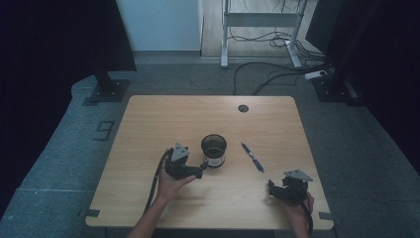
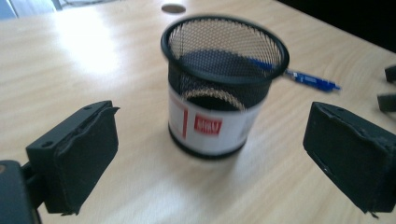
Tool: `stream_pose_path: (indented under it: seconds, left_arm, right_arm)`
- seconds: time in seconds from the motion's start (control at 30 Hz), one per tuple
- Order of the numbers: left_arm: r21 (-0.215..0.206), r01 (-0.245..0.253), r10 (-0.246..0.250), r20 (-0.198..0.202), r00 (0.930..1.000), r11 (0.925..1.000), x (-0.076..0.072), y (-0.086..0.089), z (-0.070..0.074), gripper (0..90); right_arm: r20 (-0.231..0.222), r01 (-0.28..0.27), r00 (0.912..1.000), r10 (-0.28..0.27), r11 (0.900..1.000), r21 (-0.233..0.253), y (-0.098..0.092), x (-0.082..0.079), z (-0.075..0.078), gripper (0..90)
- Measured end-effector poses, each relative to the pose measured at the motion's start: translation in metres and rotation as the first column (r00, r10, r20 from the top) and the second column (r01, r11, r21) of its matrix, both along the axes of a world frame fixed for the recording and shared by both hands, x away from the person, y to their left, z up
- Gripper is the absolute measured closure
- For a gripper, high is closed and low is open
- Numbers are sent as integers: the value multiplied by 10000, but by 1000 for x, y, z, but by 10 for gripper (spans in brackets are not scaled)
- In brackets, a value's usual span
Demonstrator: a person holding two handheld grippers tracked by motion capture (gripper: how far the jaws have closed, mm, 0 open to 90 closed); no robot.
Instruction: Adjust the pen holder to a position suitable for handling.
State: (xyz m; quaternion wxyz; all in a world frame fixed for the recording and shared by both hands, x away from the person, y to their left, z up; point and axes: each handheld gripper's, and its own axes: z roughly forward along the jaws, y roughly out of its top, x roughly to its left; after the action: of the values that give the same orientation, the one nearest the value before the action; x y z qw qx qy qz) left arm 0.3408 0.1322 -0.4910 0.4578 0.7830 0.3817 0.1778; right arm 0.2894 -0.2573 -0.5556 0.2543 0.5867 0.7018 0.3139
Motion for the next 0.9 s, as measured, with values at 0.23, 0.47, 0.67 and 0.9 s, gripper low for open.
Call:
stream_pose_path:
  seconds: [0.23,0.47,0.67,0.9]
  left_arm:
    - [-37,-132,132,-165,9998,9999,-17,21,-6,41]
    - [33,-276,277,-485,9984,9996,-27,40,-20,45]
    - [325,-461,485,-774,9958,9984,-33,52,-33,49]
    - [533,-358,409,-978,9944,9979,-33,53,-38,56]
  right_arm:
    - [-2,10,10000,-10,10000,9,0,0,0,126]
    - [1,8,10000,-8,10000,4,0,0,0,125]
    - [5,10,10000,-10,10000,4,0,0,0,126]
    - [7,35,10000,-35,10000,6,0,0,0,127]
